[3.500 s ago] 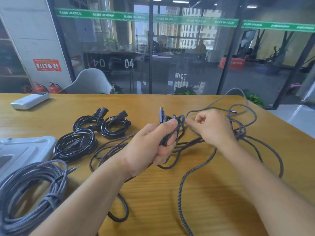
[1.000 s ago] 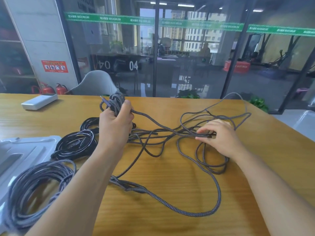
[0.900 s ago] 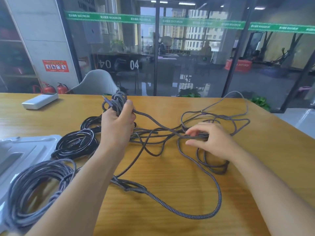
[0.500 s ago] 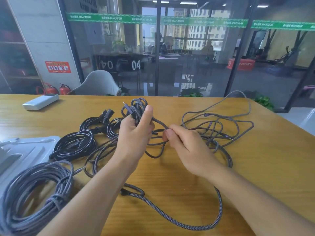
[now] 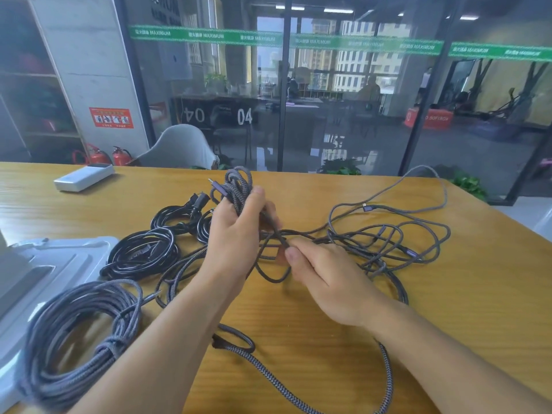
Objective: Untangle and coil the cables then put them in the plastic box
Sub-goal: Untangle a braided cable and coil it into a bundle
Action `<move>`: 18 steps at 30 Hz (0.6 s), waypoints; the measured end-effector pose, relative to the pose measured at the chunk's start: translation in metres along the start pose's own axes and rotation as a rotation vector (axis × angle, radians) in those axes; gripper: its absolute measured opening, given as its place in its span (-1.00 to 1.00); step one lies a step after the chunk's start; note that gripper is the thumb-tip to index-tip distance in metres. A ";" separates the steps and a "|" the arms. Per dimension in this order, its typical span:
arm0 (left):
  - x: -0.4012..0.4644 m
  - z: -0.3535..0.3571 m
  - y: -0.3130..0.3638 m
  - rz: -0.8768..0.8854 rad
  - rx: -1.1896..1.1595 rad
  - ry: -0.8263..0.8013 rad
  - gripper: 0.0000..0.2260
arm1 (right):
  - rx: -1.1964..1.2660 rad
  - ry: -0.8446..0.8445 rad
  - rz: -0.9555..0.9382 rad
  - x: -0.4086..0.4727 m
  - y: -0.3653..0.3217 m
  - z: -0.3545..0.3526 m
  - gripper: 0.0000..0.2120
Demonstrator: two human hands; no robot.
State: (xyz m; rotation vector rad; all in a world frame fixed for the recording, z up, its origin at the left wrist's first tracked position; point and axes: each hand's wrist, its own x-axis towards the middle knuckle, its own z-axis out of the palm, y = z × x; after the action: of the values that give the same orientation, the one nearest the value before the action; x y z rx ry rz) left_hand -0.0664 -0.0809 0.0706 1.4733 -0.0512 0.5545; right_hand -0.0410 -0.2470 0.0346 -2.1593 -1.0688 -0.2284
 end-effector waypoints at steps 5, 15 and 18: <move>0.013 -0.016 0.009 -0.109 -0.243 0.099 -0.70 | -0.034 -0.169 0.082 -0.006 0.038 -0.021 -0.41; 0.004 -0.018 0.015 -0.144 -0.073 -0.274 -0.62 | 0.206 -0.077 0.306 -0.008 0.072 -0.067 -0.81; -0.004 -0.008 0.009 -0.143 0.120 -0.363 -0.66 | 0.315 -0.164 0.267 -0.008 0.065 -0.073 -0.85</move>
State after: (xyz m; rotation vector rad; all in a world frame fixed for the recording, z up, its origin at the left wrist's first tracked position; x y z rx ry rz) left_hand -0.0753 -0.0749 0.0767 1.6657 -0.1979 0.1722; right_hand 0.0133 -0.3272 0.0517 -2.0271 -0.8272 0.2300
